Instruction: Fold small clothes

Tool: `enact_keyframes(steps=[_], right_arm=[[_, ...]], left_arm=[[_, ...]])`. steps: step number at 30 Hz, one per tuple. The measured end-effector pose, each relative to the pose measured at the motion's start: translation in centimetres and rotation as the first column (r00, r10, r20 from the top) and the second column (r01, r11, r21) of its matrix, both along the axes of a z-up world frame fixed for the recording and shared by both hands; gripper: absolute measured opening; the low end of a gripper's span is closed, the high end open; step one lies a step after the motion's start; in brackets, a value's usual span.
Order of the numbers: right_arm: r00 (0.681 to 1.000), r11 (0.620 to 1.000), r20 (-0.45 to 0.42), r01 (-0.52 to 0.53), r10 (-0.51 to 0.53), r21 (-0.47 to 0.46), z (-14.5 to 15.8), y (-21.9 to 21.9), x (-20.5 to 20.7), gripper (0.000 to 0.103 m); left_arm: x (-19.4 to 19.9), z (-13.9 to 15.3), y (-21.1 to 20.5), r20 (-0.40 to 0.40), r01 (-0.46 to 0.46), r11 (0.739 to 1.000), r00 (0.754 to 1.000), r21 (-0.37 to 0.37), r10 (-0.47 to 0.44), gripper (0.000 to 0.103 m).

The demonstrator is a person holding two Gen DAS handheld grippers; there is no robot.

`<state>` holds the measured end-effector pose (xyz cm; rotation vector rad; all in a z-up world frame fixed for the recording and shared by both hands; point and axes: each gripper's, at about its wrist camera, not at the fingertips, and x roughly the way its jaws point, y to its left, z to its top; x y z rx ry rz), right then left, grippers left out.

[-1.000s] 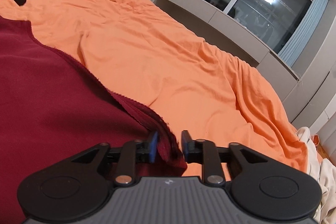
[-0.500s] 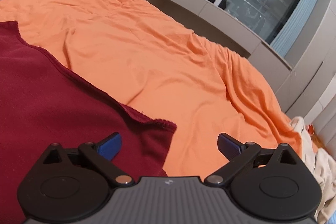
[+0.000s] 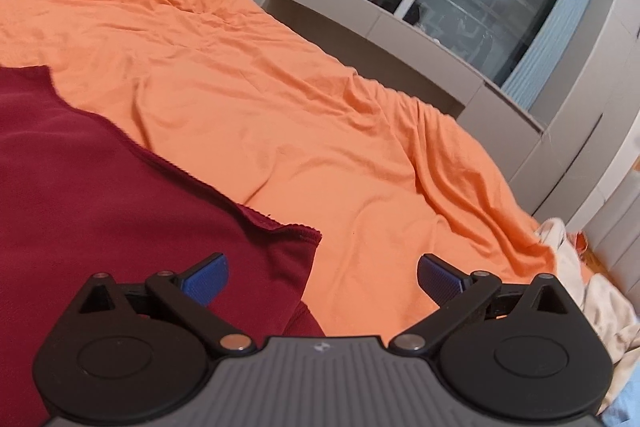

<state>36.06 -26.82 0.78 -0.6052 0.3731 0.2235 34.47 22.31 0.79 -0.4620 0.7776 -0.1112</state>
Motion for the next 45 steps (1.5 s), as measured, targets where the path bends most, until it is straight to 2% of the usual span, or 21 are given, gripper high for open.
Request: enact_keyframes(steps=[4, 8, 11, 18, 23, 30, 35, 40, 42, 45], right_arm=[[1.000, 0.999, 0.005, -0.024, 0.023, 0.027, 0.6, 0.1, -2.8, 0.103], [0.998, 0.998, 0.011, -0.057, 0.057, 0.031, 0.7, 0.6, -5.5, 0.103], [0.997, 0.997, 0.020, -0.069, 0.068, 0.041, 0.8, 0.8, -7.2, 0.103], [0.998, 0.992, 0.007, -0.062, 0.061, 0.112, 1.0, 0.6, -9.7, 0.103], [0.997, 0.980, -0.046, -0.051, 0.061, 0.194, 1.0, 0.0, -10.4, 0.103], [0.997, 0.970, -0.067, -0.022, 0.039, 0.242, 1.0, -0.1, -11.0, 0.103], [0.998, 0.955, -0.049, -0.017, 0.033, 0.295, 0.9, -0.2, -11.4, 0.103], [0.997, 0.890, -0.041, -0.042, 0.068, 0.455, 1.4, -0.7, -12.1, 0.103], [0.996, 0.883, -0.030, -0.059, 0.082, 0.465, 1.4, -0.6, -12.6, 0.103], [0.995, 0.896, -0.014, -0.079, 0.095, 0.438, 1.4, 0.2, -13.2, 0.103]], left_arm=[[-1.0, -0.2, -0.8, 0.021, 0.090, 0.992, 0.996, -0.088, -0.089, 0.102], [-2.0, 0.0, -1.3, 0.044, 0.125, 0.980, 0.992, -0.156, -0.120, 0.102], [-3.1, 0.6, -1.3, 0.091, 0.156, 0.956, 0.986, -0.247, -0.137, 0.102], [-4.4, 1.5, -2.0, 0.168, 0.222, 0.908, 0.971, -0.354, -0.172, 0.102], [-5.5, 1.9, -2.4, 0.186, 0.220, 0.913, 0.969, -0.344, -0.164, 0.102], [-9.0, 1.8, -2.3, 0.174, 0.144, 0.954, 0.980, -0.261, -0.101, 0.102], [-10.8, 1.4, -1.5, 0.178, 0.112, 0.947, 0.982, -0.302, -0.059, 0.102], [-12.2, 1.5, -2.6, 0.203, 0.114, 0.953, 0.978, -0.281, -0.058, 0.102], [-12.5, 1.5, -3.6, 0.204, 0.130, 0.953, 0.976, -0.275, -0.075, 0.102], [-12.9, 1.2, -4.9, 0.207, 0.174, 0.946, 0.971, -0.274, -0.119, 0.102]])
